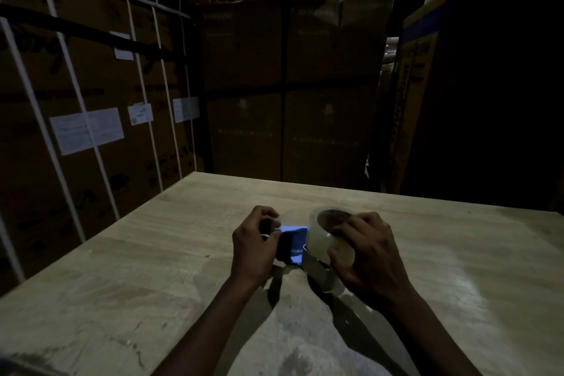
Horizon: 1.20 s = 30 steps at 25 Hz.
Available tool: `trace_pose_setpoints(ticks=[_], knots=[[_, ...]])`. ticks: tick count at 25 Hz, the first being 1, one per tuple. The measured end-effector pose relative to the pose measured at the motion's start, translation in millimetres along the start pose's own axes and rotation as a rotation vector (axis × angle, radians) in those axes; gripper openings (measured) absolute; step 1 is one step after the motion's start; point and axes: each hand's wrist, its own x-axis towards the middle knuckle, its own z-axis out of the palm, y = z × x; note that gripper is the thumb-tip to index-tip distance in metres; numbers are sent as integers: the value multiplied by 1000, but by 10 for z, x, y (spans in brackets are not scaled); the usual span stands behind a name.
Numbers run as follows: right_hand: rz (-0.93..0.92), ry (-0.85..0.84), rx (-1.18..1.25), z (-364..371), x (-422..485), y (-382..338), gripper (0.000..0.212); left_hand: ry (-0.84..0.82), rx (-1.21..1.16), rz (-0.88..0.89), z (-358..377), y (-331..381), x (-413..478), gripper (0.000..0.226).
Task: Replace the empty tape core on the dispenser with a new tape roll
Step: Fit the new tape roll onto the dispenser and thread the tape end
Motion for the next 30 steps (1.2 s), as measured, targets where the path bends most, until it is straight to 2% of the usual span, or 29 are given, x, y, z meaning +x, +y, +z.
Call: trace_pose_setpoints(ticks=[12, 30], knots=[[-106, -9, -33, 46, 111, -225, 30, -8, 19, 1, -123, -165, 181, 37], [-114, -48, -73, 76, 2, -211, 36, -39, 77, 33, -87, -141, 75, 30]])
